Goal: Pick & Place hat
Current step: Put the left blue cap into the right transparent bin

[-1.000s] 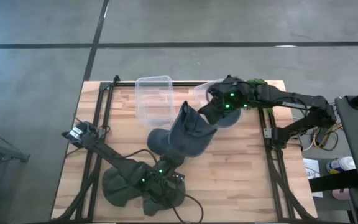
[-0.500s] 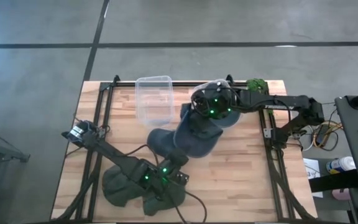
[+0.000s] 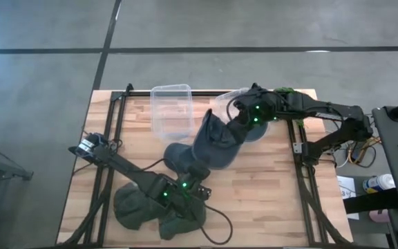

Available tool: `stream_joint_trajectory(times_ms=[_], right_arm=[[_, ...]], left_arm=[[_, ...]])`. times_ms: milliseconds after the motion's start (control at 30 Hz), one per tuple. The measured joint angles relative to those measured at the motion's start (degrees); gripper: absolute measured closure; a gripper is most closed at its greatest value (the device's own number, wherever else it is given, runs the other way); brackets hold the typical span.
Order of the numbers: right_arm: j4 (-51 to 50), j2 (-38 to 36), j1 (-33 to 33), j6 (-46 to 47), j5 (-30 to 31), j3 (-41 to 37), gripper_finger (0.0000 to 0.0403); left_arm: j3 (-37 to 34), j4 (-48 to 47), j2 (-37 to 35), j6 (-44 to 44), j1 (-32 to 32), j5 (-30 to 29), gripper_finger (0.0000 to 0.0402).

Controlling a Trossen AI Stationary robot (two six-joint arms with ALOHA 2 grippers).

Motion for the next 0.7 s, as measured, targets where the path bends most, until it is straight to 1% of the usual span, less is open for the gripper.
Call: stream_joint_trajectory(times_ms=[133,267,367,467,567,700], right_arm=[[1.6,2.34,2.19,1.48,-0.13,-2.07,0.0337],[0.61,5.55,4.07,1.84,-4.08,-3.16,0.0337],[0.35,5.76,5.32,1.82,-4.23,-3.22,0.0337],[0.08,3.55,5.46,1.63,-0.32,-2.15,0.0337],[-0.05,-0.97,4.74,1.83,4.88,0.18,0.0337],[-3.05,-8.24,4.75,6.66,10.43,2.06,0.0337]], left_arm=[[0.07,1.44,0.0,0.22,0.04,0.02,0.0394],[0.07,1.54,0.0,0.15,0.1,0.24,0.0394],[0.07,1.62,0.0,-0.07,0.2,0.53,0.0394],[0.07,1.68,0.0,-0.13,0.5,0.11,0.0394],[0.07,1.61,-0.07,-0.26,0.87,-0.31,0.0394],[-0.64,1.6,-0.07,-0.62,1.89,-0.3,0.0394]])
